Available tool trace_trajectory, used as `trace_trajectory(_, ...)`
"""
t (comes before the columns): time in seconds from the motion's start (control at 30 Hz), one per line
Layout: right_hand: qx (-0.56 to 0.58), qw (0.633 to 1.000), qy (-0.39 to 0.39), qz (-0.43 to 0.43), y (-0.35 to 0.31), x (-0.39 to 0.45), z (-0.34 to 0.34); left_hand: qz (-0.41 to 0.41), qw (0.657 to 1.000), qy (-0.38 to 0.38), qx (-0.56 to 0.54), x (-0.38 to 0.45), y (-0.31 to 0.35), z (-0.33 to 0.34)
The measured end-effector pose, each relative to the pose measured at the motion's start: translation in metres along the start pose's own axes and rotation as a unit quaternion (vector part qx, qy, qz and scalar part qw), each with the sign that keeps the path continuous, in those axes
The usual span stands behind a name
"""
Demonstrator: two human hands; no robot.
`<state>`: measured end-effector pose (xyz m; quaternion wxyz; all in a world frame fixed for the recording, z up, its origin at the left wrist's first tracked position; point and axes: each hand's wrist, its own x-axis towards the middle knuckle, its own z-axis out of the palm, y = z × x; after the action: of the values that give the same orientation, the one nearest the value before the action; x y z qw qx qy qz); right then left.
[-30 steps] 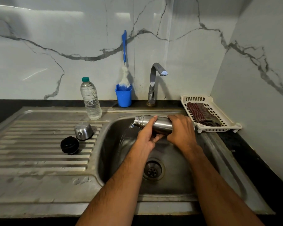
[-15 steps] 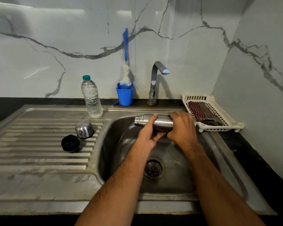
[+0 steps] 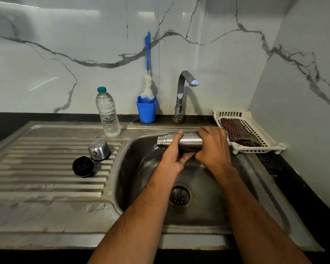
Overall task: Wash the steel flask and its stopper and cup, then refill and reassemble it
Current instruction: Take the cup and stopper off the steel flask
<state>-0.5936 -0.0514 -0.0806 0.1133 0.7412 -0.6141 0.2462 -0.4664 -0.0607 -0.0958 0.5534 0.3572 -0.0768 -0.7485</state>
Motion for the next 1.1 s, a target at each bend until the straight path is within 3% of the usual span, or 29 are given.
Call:
trace_trajectory(0.5,-0.021,0.994,0.064,-0.090,-0.009,0.008,-0.002,-0.021,0.996,-0.010,-0.081,0.003,0.005,-0.003)
trace_trajectory(1.1,-0.038,0.988,0.089,-0.116,-0.017,0.010,-0.002,-0.045,0.992,-0.014,-0.116,0.010,0.003,-0.005)
